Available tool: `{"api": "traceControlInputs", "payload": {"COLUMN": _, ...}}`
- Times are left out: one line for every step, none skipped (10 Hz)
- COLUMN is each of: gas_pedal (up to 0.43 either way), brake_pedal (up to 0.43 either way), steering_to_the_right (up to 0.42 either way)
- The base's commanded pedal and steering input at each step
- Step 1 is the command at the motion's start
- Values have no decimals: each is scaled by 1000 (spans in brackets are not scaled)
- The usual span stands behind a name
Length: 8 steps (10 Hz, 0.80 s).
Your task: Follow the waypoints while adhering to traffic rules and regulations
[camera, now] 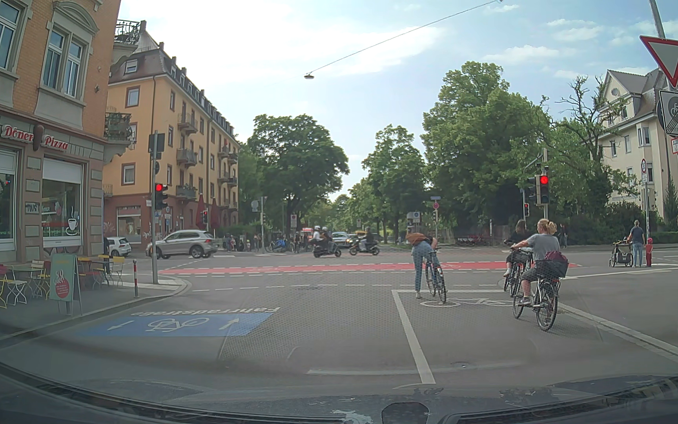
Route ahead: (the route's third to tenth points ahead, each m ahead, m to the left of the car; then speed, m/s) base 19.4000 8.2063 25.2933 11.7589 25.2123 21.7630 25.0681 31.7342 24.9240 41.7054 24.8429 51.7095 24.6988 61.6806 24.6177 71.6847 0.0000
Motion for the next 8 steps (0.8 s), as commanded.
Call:
{"api": "traceControlInputs", "payload": {"gas_pedal": 0, "brake_pedal": 287, "steering_to_the_right": -14}}
{"api": "traceControlInputs", "payload": {"gas_pedal": 0, "brake_pedal": 287, "steering_to_the_right": -14}}
{"api": "traceControlInputs", "payload": {"gas_pedal": 0, "brake_pedal": 287, "steering_to_the_right": -14}}
{"api": "traceControlInputs", "payload": {"gas_pedal": 0, "brake_pedal": 293, "steering_to_the_right": -14}}
{"api": "traceControlInputs", "payload": {"gas_pedal": 0, "brake_pedal": 287, "steering_to_the_right": -14}}
{"api": "traceControlInputs", "payload": {"gas_pedal": 0, "brake_pedal": 287, "steering_to_the_right": -14}}
{"api": "traceControlInputs", "payload": {"gas_pedal": 0, "brake_pedal": 293, "steering_to_the_right": -14}}
{"api": "traceControlInputs", "payload": {"gas_pedal": 0, "brake_pedal": 287, "steering_to_the_right": -14}}
